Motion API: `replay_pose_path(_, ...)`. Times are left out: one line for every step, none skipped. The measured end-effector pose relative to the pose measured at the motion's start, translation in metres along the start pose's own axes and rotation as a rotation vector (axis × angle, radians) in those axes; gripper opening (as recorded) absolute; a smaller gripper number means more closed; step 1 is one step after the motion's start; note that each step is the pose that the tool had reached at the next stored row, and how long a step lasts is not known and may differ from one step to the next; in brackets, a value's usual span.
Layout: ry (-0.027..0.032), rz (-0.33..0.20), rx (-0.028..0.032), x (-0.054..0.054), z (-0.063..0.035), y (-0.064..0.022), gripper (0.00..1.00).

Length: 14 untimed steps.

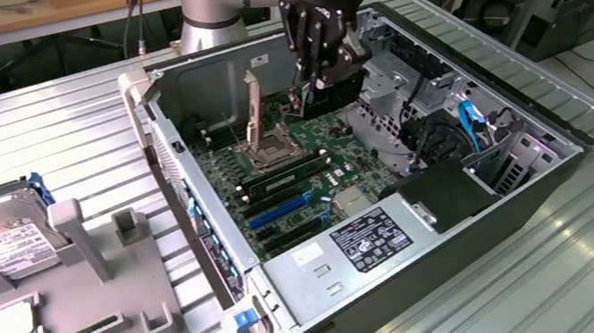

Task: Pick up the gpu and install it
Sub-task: 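Insert the gpu into the slot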

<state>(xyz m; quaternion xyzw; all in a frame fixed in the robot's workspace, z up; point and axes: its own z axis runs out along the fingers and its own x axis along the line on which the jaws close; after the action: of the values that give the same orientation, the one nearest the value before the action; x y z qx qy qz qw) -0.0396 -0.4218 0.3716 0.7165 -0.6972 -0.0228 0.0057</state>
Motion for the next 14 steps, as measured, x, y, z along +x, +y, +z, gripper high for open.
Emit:
replay_pose_path(0.0001,-0.002,0.0000,0.0000,0.0000,0.0000,0.26)
replay_pose_path(0.0000,-0.002,-0.0001,0.0000,0.0000,0.0000,0.26)
replay_pose_path(-0.0002,-0.002,-0.0001,0.0000,0.0000,0.0000,0.26)
replay_pose_path(-0.0005,-0.002,-0.0001,-0.0001,0.0000,0.0000,0.26)
replay_pose_path(-0.0005,-0.002,0.0000,0.0000,0.0000,0.0000,0.26)
replay_pose_path(-0.0006,-0.002,-0.0001,-0.0001,0.0000,0.0000,0.26)
replay_pose_path(-0.0006,-0.002,-0.0001,0.0000,0.0000,0.0000,0.26)
replay_pose_path(-0.0005,-0.002,0.0000,0.0000,0.0000,0.0000,0.26)
replay_pose_path(-0.0005,-0.002,-0.0001,0.0000,0.0000,0.0000,0.26)
replay_pose_path(-0.0005,-0.002,-0.0001,0.0000,0.0000,0.0000,0.26)
replay_pose_path(-0.0019,-0.002,0.0000,0.0000,0.0002,0.0000,0.26)
replay_pose_path(-0.0039,-0.002,0.0000,0.0000,0.0004,0.0001,0.26)
replay_pose_path(-0.0085,-0.003,0.0002,0.0001,0.0010,0.0001,0.26)
replay_pose_path(-0.0110,-0.003,0.0002,0.0001,0.0016,0.0002,0.26)
